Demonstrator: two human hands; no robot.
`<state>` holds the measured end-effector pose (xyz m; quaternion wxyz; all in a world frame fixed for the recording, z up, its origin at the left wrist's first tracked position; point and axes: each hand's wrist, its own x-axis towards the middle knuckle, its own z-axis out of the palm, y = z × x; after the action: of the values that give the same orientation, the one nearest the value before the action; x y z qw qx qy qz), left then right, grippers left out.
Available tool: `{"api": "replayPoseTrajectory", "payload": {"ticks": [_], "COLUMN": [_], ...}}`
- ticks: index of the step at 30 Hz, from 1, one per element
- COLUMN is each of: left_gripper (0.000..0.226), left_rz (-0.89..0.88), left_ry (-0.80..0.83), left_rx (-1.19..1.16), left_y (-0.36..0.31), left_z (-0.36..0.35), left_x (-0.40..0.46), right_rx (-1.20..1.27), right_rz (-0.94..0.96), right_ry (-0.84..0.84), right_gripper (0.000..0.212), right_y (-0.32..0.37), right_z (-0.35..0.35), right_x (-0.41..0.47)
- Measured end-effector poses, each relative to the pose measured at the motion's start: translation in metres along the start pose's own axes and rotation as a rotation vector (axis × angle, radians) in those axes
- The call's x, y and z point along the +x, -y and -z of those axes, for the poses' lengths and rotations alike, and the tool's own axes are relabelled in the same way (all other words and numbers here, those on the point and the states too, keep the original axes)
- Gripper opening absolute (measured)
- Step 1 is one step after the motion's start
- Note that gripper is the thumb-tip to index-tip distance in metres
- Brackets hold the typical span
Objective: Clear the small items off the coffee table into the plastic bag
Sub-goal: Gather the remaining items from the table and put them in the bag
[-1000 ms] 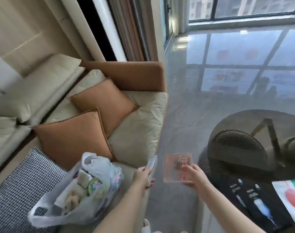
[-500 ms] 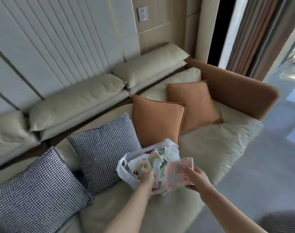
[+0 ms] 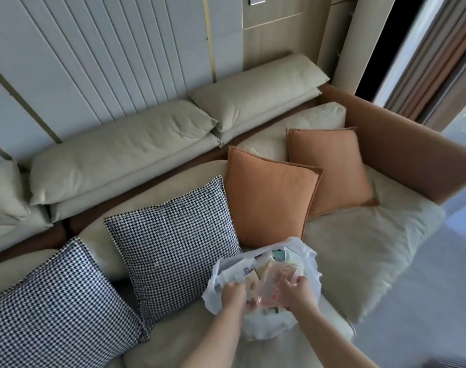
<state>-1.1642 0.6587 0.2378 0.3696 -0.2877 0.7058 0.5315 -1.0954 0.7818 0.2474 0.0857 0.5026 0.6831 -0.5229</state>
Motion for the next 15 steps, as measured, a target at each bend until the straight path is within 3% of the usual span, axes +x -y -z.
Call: {"api": "replayPoseTrajectory", "payload": {"ticks": [6,12,15], "left_gripper": [0.026,0.03,0.025], "left_rz": [0.0,-0.182,-0.35], "left_ry": [-0.039,-0.163,-0.251], "left_rx": [0.031,0.669,0.822], "left_y": [-0.008,-0.006,-0.014], "left_z": [-0.01,-0.005,0.001], "left_x": [0.025,0.031,0.027], "right_rx": [-0.034,-0.157,-0.159], "right_rz": [-0.08,-0.076,-0.036], "right_ry": [-0.011,0.123,0.167], "right_gripper": [0.033,0.022,0.023], "right_y": [-0.001,0.005,0.011], "right_z": [-0.007,-0.023,-0.031], "right_x": [0.043,0.073,0.077]}}
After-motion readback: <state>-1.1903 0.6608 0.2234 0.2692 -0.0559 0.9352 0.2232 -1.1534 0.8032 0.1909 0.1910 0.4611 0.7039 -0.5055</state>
